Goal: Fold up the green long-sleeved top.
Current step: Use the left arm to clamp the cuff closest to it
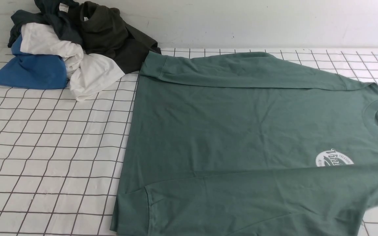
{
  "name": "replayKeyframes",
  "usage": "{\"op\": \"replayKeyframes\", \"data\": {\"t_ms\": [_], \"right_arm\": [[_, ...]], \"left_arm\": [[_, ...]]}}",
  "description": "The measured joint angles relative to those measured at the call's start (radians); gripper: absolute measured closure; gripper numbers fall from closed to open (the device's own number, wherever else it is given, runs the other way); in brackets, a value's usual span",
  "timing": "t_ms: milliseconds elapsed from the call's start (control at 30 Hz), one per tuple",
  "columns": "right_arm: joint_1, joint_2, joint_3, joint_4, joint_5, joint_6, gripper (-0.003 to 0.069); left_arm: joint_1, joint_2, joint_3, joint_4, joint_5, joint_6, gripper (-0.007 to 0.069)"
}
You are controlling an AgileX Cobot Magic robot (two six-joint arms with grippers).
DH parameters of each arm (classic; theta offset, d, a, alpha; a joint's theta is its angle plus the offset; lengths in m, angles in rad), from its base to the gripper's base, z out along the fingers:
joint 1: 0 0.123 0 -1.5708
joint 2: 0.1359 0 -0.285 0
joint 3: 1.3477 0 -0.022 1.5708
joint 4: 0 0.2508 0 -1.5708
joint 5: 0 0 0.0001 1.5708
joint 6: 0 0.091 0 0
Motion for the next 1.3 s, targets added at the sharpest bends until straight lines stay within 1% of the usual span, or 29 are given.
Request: {"op": "replayKeyframes", "data": {"t_ms": [33, 67, 133, 200, 233, 300, 333, 367, 433, 500, 567, 600, 633, 733, 767, 800, 833, 867, 900, 1000, 1033, 1067, 1100, 1133, 1167, 1200, 1233, 1267, 1300], "right_arm": [[0.000, 0.000, 0.000, 0.000, -0.014, 0.000, 0.0671], [0.000, 0.000, 0.000, -0.001, -0.135, 0.001, 0.0671], [0.000, 0.000, 0.000, -0.005, -0.262, 0.001, 0.0671], [0.000, 0.000, 0.000, -0.017, -0.435, 0.007, 0.0671], [0.000, 0.000, 0.000, -0.017, -0.450, 0.008, 0.0671], [0.000, 0.000, 0.000, -0.021, -0.623, 0.009, 0.0671], [0.000, 0.000, 0.000, -0.021, -0.645, 0.010, 0.0671], [0.000, 0.000, 0.000, -0.021, -0.712, 0.010, 0.0671], [0.000, 0.000, 0.000, -0.021, -0.759, 0.010, 0.0671], [0.000, 0.000, -0.007, -0.020, -0.808, 0.013, 0.0671], [0.000, 0.001, -0.056, -0.013, -0.754, 0.022, 0.0671], [0.000, 0.001, -0.056, -0.013, -0.754, 0.022, 0.0671], [0.000, 0.031, -0.142, -0.012, -0.665, 0.041, 0.0671], [0.000, 0.109, -0.267, -0.012, -0.493, 0.053, 0.0671], [0.000, 0.123, -0.284, -0.012, -0.461, 0.051, 0.0671], [0.000, 0.182, -0.350, -0.012, -0.328, 0.046, 0.0671], [-0.002, 0.214, -0.378, -0.012, -0.264, 0.043, 0.0671], [-0.002, 0.222, -0.392, -0.012, -0.248, 0.043, 0.0671], [-0.003, 0.296, -0.436, -0.012, -0.123, 0.043, 0.0671], [-0.003, 0.411, -0.466, -0.012, -0.006, 0.043, 0.0671], [-0.003, 0.439, -0.468, -0.012, -0.001, 0.043, 0.0671], [-0.003, 0.506, -0.470, -0.013, 0.038, 0.043, 0.0671], [-0.003, 0.546, -0.472, -0.013, 0.057, 0.043, 0.0671], [-0.001, 0.616, -0.484, -0.010, 0.110, 0.043, 0.0671], [0.001, 0.637, -0.487, -0.008, 0.129, 0.042, 0.0671], [0.016, 0.709, -0.512, 0.008, 0.211, 0.036, 0.0671], [0.026, 0.740, -0.531, 0.017, 0.251, 0.026, 0.0671], [0.042, 0.792, -0.550, 0.037, 0.316, 0.009, 0.0671], [0.087, 0.867, -0.588, 0.069, 0.403, -0.042, 0.0671]], "left_arm": [[0.000, 0.000, 0.000, 0.000, -0.009, 0.000, 0.0631], [0.000, 0.000, 0.000, 0.000, -0.088, -0.010, 0.0631], [0.000, 0.000, 0.000, 0.001, -0.161, -0.041, 0.0631], [0.000, 0.000, 0.000, 0.001, -0.282, -0.117, 0.0631], [0.000, 0.000, 0.000, 0.001, -0.294, -0.125, 0.0631], [0.000, 0.000, 0.000, 0.001, -0.450, -0.229, 0.0631], [0.000, 0.000, 0.000, 0.001, -0.469, -0.243, 0.0631], [0.000, 0.000, -0.004, 0.004, -0.512, -0.279, 0.0631], [0.000, 0.003, -0.029, 0.010, -0.505, -0.295, 0.0631], [0.000, 0.069, -0.141, 0.055, -0.419, -0.298, 0.0631], [0.000, 0.176, -0.266, 0.117, -0.304, -0.298, 0.0631], [0.000, 0.176, -0.278, 0.125, -0.291, -0.298, 0.0631], [0.000, 0.312, -0.368, 0.198, -0.174, -0.308, 0.0631], [0.000, 0.500, -0.442, 0.285, -0.040, -0.357, 0.0631], [0.000, 0.528, -0.445, 0.288, -0.035, -0.362, 0.0631], [0.000, 0.634, -0.455, 0.307, -0.024, -0.412, 0.0631], [0.000, 0.697, -0.457, 0.312, -0.031, -0.433, 0.0631], [0.000, 0.709, -0.457, 0.314, -0.034, -0.443, 0.0631], [0.000, 0.820, -0.457, 0.320, -0.066, -0.474, 0.0631], [0.000, 0.989, -0.459, 0.320, -0.090, -0.549, 0.0631], [0.000, 1.001, -0.458, 0.320, -0.090, -0.558, 0.0631], [-0.002, 1.078, -0.460, 0.331, -0.083, -0.634, 0.0631], [-0.008, 1.125, -0.467, 0.372, -0.054, -0.711, 0.0631], [-0.029, 1.176, -0.482, 0.459, -0.006, -0.799, 0.0631], [-0.041, 1.183, -0.484, 0.476, 0.014, -0.831, 0.0631], [-0.096, 1.217, -0.505, 0.612, 0.086, -0.954, 0.0631], [-0.127, 1.232, -0.518, 0.701, 0.117, -1.031, 0.0631], [-0.184, 1.243, -0.529, 0.792, 0.163, -1.111, 0.0631], [-0.268, 1.256, -0.544, 0.951, 0.204, -1.254, 0.0631]]}}
